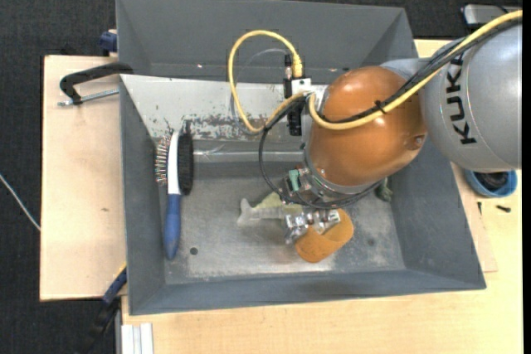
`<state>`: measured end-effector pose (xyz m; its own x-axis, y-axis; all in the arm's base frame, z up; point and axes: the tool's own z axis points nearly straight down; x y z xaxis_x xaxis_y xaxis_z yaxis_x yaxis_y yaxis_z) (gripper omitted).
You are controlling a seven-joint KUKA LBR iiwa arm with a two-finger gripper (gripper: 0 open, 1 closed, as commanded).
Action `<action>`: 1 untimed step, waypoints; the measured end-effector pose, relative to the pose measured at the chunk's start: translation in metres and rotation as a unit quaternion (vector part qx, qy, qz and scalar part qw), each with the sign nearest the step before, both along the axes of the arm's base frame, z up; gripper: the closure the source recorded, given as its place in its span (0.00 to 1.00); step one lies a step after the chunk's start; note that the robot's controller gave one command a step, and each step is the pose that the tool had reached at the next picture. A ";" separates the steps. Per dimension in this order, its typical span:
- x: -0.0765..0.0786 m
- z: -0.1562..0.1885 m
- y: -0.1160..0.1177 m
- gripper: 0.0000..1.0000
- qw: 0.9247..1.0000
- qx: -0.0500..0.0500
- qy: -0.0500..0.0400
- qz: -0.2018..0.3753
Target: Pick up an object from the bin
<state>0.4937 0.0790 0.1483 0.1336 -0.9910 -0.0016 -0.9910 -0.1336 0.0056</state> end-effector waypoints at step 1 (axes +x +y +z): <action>0.006 0.087 0.004 1.00 1.000 0.002 -0.009 -0.028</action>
Offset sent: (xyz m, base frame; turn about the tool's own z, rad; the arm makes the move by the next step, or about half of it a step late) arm 0.0033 0.0026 0.0817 0.0514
